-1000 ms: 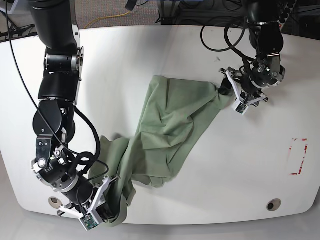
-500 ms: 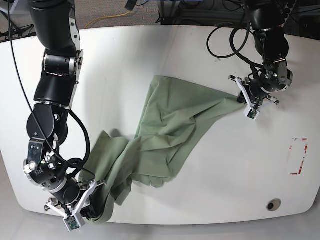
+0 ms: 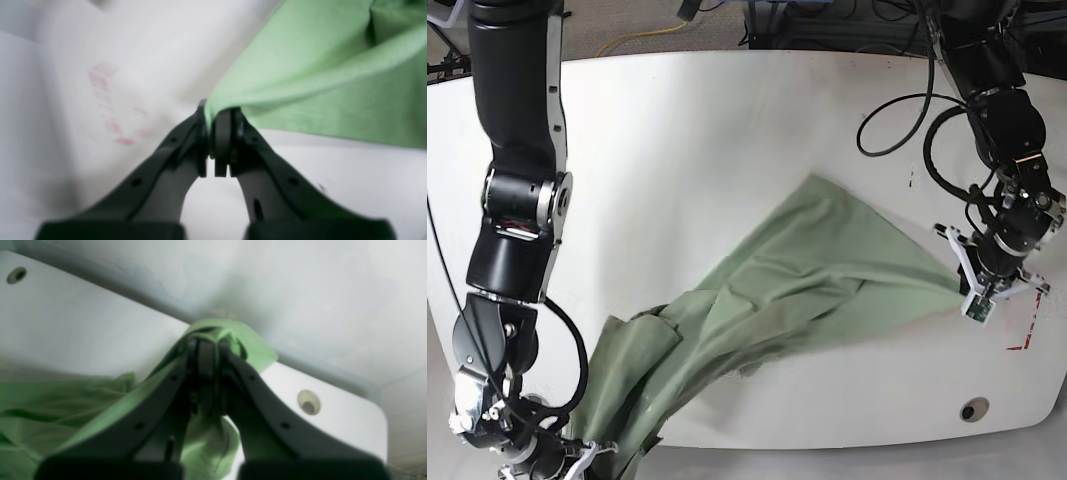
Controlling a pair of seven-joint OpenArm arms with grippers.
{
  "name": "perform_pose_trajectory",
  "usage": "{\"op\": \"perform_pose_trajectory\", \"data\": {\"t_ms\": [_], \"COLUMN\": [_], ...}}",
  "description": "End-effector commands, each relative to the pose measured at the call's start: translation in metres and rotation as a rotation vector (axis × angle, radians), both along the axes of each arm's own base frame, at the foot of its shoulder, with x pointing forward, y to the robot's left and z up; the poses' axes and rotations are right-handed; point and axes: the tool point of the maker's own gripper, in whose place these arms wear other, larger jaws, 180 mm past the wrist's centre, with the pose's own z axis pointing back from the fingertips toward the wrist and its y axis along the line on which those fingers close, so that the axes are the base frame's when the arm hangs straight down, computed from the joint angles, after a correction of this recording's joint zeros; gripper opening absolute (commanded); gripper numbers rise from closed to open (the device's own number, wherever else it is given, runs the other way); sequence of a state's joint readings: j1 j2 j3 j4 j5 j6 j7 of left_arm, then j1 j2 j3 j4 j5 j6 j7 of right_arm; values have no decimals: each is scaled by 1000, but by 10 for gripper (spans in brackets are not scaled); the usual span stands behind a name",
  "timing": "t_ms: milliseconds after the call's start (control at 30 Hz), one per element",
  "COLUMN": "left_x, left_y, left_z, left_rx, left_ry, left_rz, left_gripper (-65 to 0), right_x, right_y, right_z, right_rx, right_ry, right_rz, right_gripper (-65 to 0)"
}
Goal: Fold the T-shirt properly
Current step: 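Lift the shirt with both grippers and lay it flat across the table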
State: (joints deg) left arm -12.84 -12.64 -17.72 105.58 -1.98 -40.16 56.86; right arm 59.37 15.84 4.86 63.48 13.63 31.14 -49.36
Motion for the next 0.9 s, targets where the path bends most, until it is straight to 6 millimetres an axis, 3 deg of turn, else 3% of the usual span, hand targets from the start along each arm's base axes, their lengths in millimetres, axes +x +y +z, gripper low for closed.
{"op": "perform_pose_trajectory", "data": {"t_ms": [0,100,200,233,300,333,433,533,633,767,867], "left_x": [9,16,23,24,23,22,17,15,8,-12,-17], "left_y": [11,25,48,56,66,71,83,88,95,116,107], "left_z": [52,92,149,167,193,207,219,221,191,149,112], "left_rx": [70,126,193,212,237,252,288,303,299,272,243], "left_ry": [-113,-181,-271,-300,-347,-370,-385,-382,-315,-224,-163], "left_rz": [20,55,121,140,169,182,203,211,220,272,234], "left_gripper": [-650,-650,-650,-650,-650,-650,-650,-650,-650,-650,-650], "right_x": [5,4,-1,-2,-2,-4,-7,-11,-16,-32,-49], "right_y": [-1,-1,-1,-1,-5,-16,-28,-46,-63,-79,-85], "right_z": [70,105,154,162,162,160,157,157,119,53,0], "right_rx": [32,29,28,28,23,10,5,0,27,29,18], "right_ry": [-155,-214,-298,-313,-310,-298,-275,-274,-233,-129,-56], "right_rz": [7,7,8,8,3,-19,-40,-70,-103,-150,-172], "right_gripper": [-650,-650,-650,-650,-650,-650,-650,-650,-650,-650,-650]}}
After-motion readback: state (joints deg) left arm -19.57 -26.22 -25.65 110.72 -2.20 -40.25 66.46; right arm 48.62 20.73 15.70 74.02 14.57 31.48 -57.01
